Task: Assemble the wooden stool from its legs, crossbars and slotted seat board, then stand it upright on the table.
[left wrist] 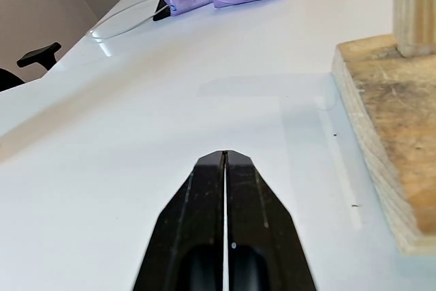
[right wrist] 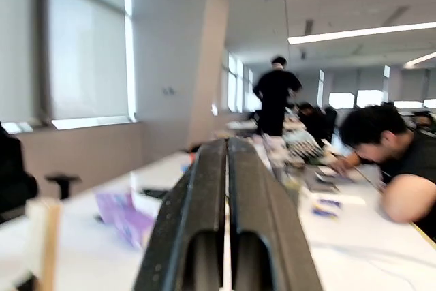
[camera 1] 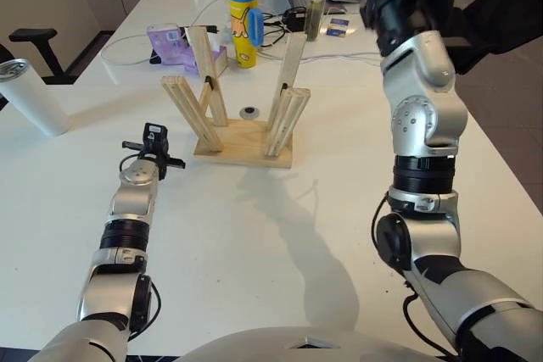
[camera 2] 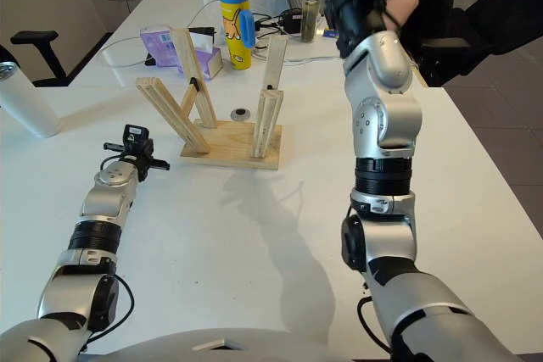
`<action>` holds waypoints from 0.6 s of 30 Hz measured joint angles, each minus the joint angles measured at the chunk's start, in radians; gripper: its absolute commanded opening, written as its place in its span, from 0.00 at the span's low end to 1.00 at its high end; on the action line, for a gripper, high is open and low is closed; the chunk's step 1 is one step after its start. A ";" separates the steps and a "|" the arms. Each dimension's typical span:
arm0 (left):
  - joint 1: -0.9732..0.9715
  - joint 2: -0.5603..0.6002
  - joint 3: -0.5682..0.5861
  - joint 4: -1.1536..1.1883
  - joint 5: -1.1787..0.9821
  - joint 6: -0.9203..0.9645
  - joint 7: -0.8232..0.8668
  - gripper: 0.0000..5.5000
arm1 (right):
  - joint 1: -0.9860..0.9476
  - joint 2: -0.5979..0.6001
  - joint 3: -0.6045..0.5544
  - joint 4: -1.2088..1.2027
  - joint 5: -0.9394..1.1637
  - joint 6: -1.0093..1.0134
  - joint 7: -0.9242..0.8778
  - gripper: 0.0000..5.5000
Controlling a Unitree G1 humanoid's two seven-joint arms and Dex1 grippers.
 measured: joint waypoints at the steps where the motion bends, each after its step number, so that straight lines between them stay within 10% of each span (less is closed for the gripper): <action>1: -0.013 0.000 -0.011 0.036 0.004 -0.023 -0.017 0.00 | 0.022 -0.014 0.042 0.077 -0.055 -0.003 -0.002 0.00; 7: -0.105 0.020 -0.132 0.351 0.092 -0.258 -0.165 0.00 | 0.294 0.001 0.218 0.449 -0.223 -0.117 0.080 0.00; 18: -0.087 -0.014 -0.140 0.374 0.058 -0.395 -0.260 0.00 | 0.353 0.052 0.261 0.349 -0.228 -0.155 0.249 0.00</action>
